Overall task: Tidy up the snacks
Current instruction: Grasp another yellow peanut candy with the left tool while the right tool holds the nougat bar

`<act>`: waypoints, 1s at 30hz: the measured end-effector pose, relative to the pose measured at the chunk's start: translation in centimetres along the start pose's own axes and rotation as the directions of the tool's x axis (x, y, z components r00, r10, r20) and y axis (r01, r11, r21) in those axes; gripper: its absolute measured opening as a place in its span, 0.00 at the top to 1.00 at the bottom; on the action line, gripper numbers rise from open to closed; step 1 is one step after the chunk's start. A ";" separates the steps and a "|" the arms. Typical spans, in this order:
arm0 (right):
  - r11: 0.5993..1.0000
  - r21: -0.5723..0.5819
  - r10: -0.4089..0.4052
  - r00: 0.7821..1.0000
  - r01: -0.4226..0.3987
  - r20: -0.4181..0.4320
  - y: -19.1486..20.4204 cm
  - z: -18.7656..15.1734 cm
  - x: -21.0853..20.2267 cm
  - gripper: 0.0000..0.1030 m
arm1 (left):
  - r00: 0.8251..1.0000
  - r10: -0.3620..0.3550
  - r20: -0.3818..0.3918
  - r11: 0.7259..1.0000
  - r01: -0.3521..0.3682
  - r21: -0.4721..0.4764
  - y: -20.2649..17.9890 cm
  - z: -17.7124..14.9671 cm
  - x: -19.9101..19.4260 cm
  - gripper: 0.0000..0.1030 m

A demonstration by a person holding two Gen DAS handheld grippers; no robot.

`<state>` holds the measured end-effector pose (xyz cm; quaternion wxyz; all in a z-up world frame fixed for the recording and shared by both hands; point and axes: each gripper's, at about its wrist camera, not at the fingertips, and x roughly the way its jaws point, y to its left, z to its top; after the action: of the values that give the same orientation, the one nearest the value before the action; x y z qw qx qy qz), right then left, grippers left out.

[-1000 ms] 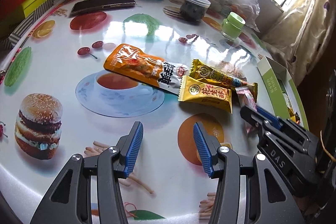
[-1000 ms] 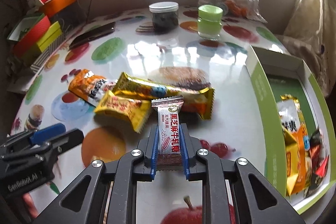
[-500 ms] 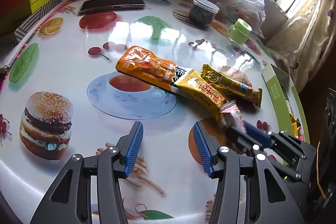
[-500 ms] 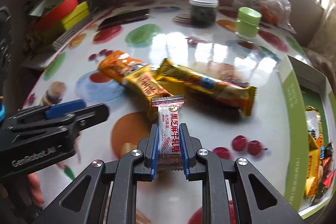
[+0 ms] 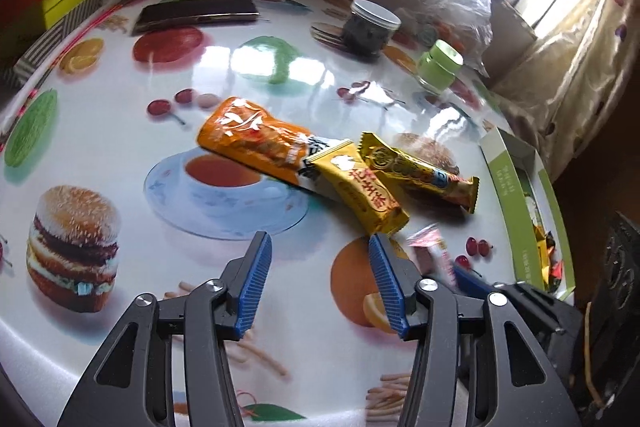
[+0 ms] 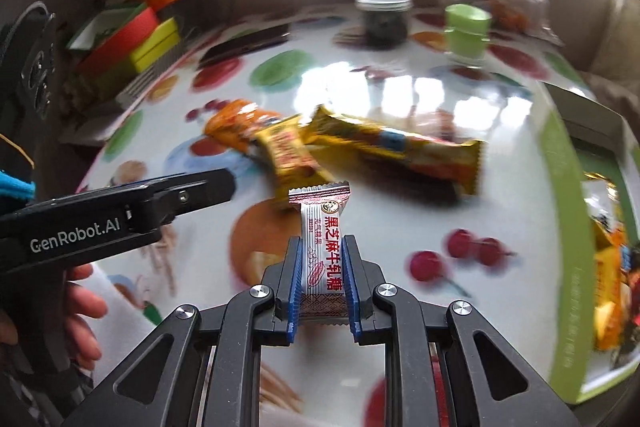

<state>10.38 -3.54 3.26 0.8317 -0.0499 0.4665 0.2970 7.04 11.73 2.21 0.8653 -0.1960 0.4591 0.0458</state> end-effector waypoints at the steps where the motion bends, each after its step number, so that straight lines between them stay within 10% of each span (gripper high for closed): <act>1: 1.000 0.011 -0.015 1.000 0.015 0.008 -0.5 -0.1 -0.3 0.82 | 1.000 0.006 -0.001 1.000 -0.006 0.006 -0.2 0.1 0.1 0.46; 30: 0.989 0.146 -0.010 1.000 0.006 0.025 -5.6 -1.9 -1.9 0.82 | 0.985 0.172 -0.028 0.984 -0.171 0.039 -4.7 2.2 4.4 0.46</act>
<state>11.28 -9.63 2.63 0.8403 0.0131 0.4760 0.2592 12.54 7.82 1.15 0.8543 -0.1406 0.4884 0.1089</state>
